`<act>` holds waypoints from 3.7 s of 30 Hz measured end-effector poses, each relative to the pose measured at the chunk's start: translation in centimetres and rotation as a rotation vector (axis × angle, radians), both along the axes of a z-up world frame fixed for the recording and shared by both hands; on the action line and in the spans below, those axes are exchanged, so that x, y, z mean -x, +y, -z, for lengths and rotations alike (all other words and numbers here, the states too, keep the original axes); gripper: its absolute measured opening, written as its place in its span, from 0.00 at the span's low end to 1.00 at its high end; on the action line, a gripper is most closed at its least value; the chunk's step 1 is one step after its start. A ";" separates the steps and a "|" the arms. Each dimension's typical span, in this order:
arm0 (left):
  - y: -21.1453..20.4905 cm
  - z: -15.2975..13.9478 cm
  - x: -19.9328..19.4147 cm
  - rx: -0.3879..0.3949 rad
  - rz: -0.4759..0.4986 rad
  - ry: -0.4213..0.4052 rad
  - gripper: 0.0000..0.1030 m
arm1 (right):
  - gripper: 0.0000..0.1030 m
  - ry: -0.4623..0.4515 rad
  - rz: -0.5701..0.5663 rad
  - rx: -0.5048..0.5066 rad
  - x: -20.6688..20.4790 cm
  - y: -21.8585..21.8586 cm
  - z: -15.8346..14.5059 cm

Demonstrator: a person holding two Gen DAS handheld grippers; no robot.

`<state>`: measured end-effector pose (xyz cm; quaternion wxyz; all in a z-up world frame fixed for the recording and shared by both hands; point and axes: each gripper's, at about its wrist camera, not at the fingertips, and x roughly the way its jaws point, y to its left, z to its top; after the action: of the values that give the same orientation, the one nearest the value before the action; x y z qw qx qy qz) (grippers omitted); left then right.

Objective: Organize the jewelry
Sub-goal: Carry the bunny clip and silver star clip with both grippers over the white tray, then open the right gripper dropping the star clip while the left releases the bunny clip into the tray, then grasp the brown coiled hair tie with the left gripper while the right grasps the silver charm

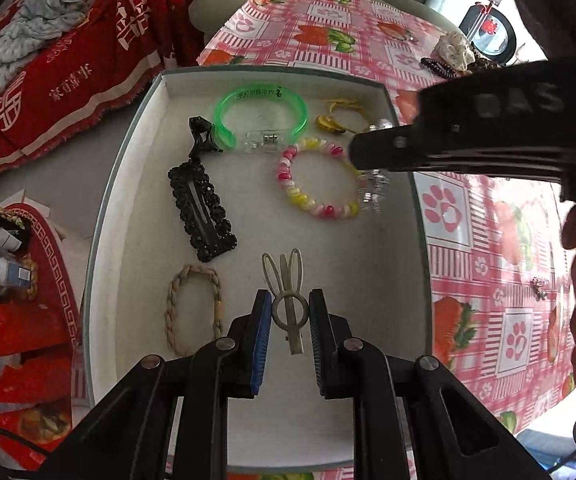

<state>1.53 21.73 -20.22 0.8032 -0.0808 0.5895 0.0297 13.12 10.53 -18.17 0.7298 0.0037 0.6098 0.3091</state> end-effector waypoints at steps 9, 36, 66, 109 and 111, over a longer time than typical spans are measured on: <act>0.3 1.0 -0.9 -0.032 0.018 0.012 0.25 | 0.22 0.051 -0.025 0.045 -1.7 1.9 2.9; 0.0 1.2 -1.0 -0.092 0.033 0.037 0.25 | 0.38 0.079 0.010 0.006 -2.5 1.7 2.4; -5.4 -3.5 -3.3 -0.119 0.121 0.003 0.99 | 0.59 0.036 0.410 0.156 3.6 -21.7 0.1; -26.9 1.3 -20.3 0.013 0.285 -0.018 0.98 | 0.42 -0.251 0.058 0.321 9.2 -21.9 4.8; -27.5 1.7 -20.9 0.011 0.294 -0.016 0.86 | 0.37 -0.261 0.034 0.324 9.6 -21.4 4.8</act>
<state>22.42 -5.77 -21.93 0.8031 0.0020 0.5887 -0.0921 3.50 -10.85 -22.94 0.7988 -0.1437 0.5515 0.1927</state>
